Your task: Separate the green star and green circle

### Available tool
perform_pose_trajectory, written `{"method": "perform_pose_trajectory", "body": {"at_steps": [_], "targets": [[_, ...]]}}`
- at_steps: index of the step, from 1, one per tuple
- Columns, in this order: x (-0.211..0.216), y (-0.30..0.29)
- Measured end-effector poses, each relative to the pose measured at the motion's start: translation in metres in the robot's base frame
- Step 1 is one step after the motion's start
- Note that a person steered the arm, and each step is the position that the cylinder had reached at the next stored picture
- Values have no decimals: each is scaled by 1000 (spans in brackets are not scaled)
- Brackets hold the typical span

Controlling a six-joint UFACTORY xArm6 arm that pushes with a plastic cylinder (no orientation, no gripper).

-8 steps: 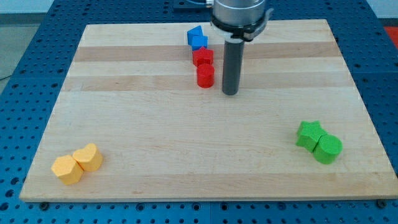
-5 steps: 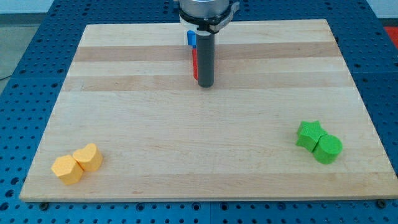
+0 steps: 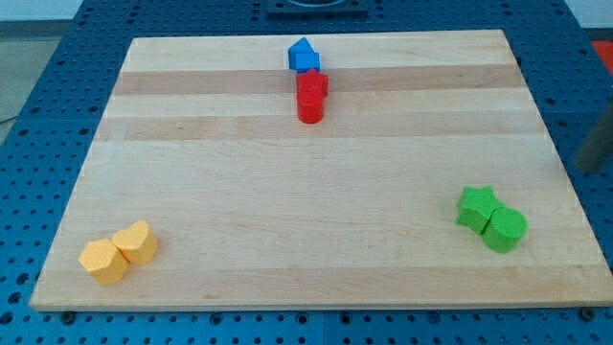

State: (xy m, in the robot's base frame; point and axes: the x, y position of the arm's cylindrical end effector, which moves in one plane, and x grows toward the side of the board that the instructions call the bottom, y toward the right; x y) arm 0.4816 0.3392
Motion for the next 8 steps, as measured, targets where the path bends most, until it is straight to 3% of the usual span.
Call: {"method": "perform_pose_trajectory", "body": {"at_steps": [1, 2, 3, 5, 6, 8], "targets": [[65, 5], [88, -22], [75, -70], [5, -187], [8, -166], [53, -58]]}}
